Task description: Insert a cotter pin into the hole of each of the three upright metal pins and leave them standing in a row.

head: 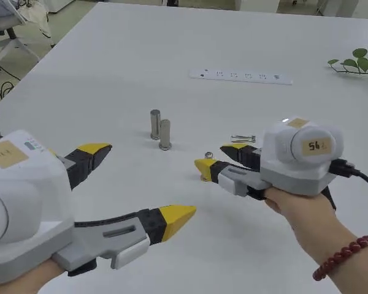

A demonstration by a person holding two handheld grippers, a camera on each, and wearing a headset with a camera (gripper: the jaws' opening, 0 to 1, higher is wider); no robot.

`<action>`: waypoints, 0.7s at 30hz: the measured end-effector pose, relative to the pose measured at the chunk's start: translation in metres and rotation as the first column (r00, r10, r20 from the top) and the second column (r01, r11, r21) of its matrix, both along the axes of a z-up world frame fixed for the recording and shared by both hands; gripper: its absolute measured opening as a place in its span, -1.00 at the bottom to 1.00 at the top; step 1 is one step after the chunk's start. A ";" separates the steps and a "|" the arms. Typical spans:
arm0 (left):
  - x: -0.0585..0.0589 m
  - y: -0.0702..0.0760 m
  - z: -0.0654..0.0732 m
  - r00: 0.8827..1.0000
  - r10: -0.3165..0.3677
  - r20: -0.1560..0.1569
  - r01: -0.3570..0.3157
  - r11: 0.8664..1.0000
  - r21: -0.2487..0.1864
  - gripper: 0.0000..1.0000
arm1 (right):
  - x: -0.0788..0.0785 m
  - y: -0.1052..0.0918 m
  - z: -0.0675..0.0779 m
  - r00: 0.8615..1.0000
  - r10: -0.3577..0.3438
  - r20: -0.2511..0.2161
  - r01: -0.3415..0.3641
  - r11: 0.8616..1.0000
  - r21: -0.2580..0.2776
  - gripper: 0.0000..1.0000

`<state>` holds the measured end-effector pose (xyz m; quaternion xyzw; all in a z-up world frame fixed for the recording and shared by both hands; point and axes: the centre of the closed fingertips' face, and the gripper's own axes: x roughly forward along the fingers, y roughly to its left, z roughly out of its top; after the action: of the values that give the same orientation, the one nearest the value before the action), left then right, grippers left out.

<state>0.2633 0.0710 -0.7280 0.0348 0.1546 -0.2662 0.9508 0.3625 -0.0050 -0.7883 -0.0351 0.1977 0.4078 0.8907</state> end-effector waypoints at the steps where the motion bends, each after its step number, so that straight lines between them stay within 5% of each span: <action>1: 0.000 0.000 0.000 1.000 0.001 -0.001 -0.001 1.000 0.000 0.72 | 0.000 0.000 0.002 1.000 0.009 0.000 -0.009 1.000 0.004 -0.24; 13: 0.002 0.002 -0.001 1.000 0.010 0.000 -0.010 1.000 -0.002 0.71 | 0.003 -0.020 0.011 0.996 0.090 -0.008 -0.090 0.996 -0.030 -0.24; 21: 0.005 0.001 -0.002 1.000 0.014 -0.005 -0.014 1.000 -0.002 0.71 | 0.013 -0.034 0.001 0.991 0.125 -0.036 -0.128 0.989 -0.080 -0.26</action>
<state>0.2681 0.0723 -0.7304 0.0320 0.1569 -0.2597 0.9523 0.3751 -0.0392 -0.7874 -0.0780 0.2256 0.4555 0.8577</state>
